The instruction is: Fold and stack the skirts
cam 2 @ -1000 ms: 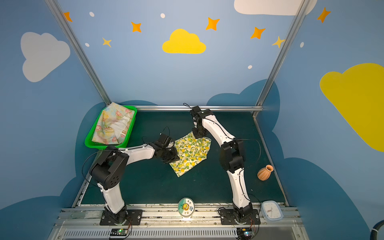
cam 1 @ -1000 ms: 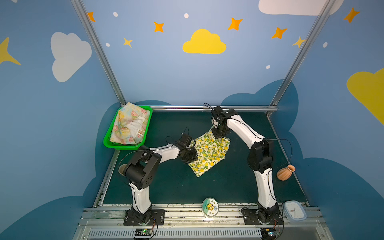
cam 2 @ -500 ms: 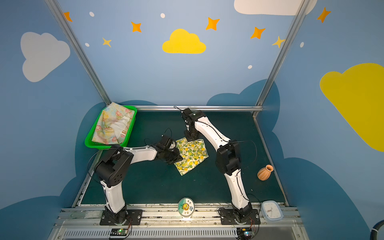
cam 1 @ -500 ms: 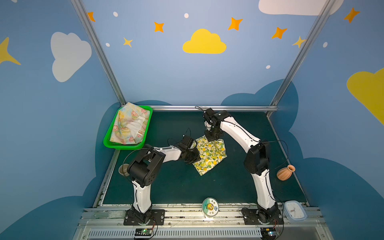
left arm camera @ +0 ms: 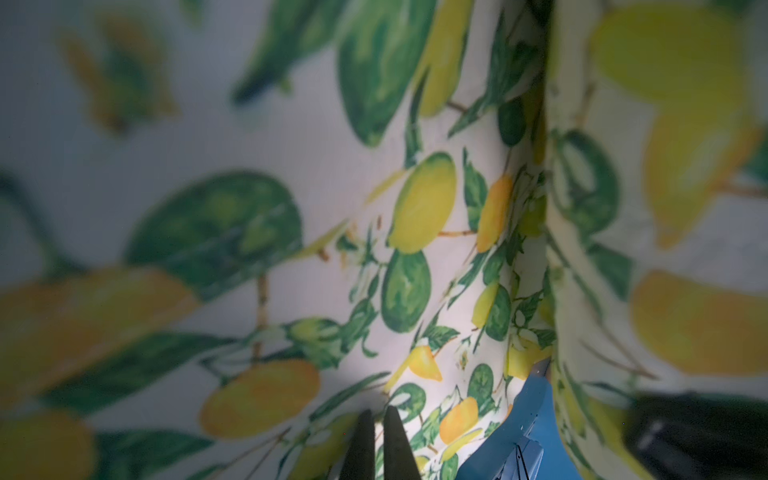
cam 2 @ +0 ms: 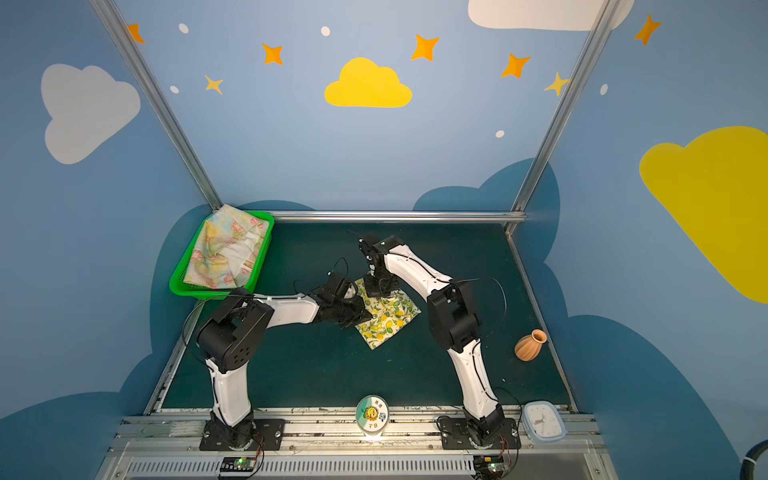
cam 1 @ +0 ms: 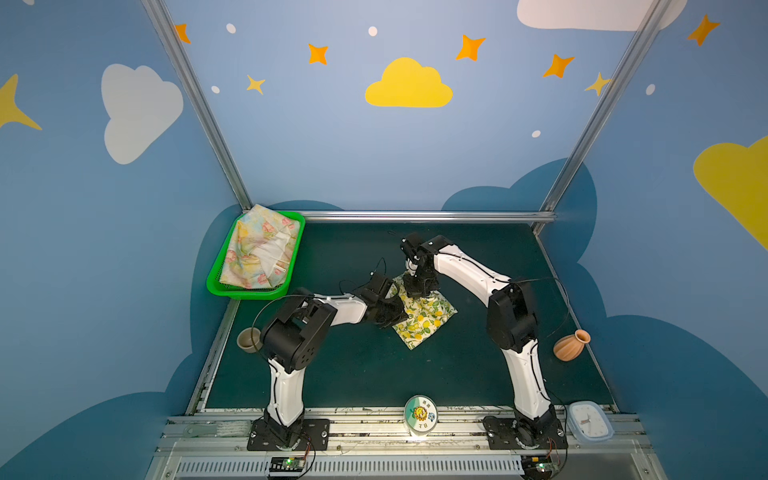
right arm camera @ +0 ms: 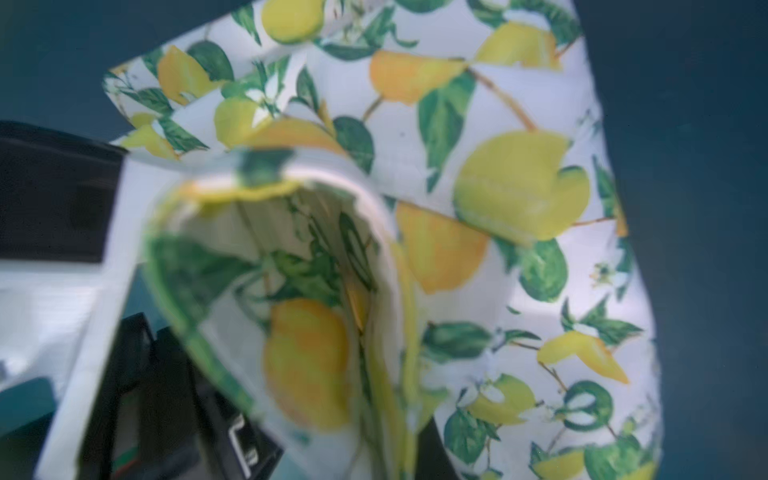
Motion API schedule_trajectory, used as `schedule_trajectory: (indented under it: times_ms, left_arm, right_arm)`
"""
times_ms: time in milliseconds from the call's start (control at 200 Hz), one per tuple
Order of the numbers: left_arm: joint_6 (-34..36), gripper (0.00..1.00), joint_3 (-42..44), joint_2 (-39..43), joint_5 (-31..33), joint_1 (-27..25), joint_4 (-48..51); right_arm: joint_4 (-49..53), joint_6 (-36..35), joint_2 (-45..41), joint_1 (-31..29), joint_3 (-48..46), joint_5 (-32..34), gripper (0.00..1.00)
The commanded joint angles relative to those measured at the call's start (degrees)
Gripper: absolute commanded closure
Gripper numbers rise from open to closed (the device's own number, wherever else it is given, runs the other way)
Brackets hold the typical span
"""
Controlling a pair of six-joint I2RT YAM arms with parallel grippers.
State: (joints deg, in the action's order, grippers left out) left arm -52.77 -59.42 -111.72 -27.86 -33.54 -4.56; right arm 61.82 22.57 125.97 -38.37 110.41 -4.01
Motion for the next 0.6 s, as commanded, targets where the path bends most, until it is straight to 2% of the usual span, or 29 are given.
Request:
schedule_trajectory:
  times_ms: [0,330,596]
  left_arm:
    - [-0.7,0.90,1.6,-2.5,1.8,-0.7,3.9]
    - [3.3,0.90,1.9,7.3,3.6,0.4,11.5]
    - [4.7,0.90,2.6,6.2,3.5,0.9,12.2]
  right_arm:
    - [-3.8,3.1,-3.2,-0.3,-1.3,-2.4,1.00]
    - [-6.8,4.7,-3.7,-0.3,-3.0,-3.4,1.00]
    - [-9.4,5.6,-4.8,-0.5,-6.1,-4.1,1.00]
